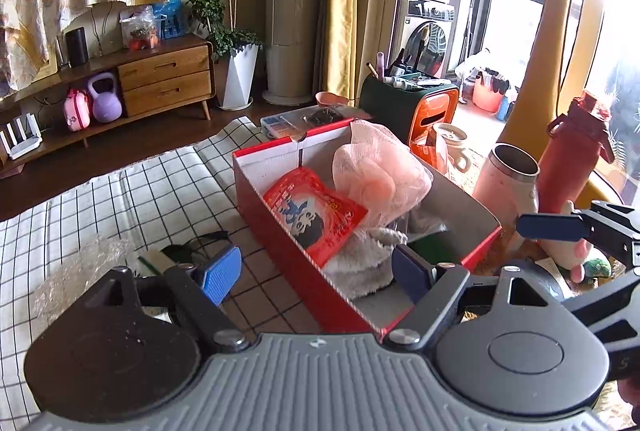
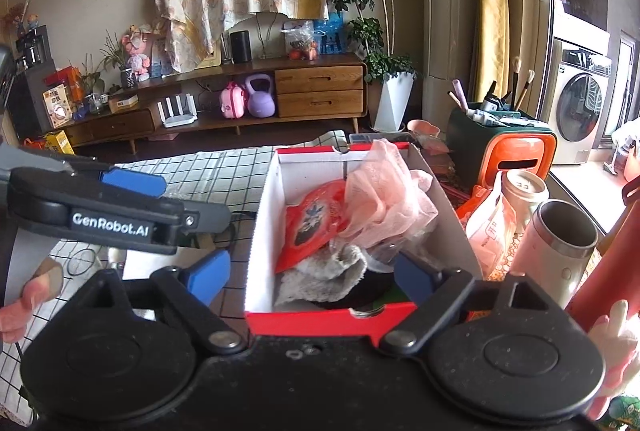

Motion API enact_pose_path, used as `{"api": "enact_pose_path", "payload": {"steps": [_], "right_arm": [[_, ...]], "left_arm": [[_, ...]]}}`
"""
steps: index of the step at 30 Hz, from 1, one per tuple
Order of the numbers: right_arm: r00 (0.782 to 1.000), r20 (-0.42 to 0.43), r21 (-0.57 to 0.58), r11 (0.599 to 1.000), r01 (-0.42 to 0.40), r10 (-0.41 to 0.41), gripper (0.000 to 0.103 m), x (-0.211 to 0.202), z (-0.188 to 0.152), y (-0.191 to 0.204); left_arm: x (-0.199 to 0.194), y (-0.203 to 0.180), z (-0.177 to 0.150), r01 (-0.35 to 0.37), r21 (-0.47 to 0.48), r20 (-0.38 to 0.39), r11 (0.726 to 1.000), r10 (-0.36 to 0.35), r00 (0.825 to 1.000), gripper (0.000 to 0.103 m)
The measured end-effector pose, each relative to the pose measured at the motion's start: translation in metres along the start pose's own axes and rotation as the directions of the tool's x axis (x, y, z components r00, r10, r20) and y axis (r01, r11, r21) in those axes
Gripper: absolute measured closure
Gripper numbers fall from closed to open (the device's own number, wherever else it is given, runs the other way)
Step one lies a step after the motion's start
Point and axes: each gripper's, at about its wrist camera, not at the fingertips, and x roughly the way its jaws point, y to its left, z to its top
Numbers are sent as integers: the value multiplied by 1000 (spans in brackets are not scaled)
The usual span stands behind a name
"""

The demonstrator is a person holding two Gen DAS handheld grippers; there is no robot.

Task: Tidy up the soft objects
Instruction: 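Withdraw both grippers from the box toward the remaining items on the table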

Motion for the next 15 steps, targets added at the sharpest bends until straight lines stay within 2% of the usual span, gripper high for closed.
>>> {"api": "enact_pose_path", "payload": {"steps": [10,12,15], "right_arm": [[998,16,4,999,-54,54,7,-19,-13,34],[998,15,0,998,-66,66,4,-20,-16,41],[995,16,-4,995,-99,99,3,-22,-20,53]], "left_arm": [[-51,18,-42,-24,6,-2,1000,24,1000,20],[-60,25,-50,-25,-4,-6,1000,25,1000,15],[-72,39,-63,-32,-27,-1,999,32,999,14]]}}
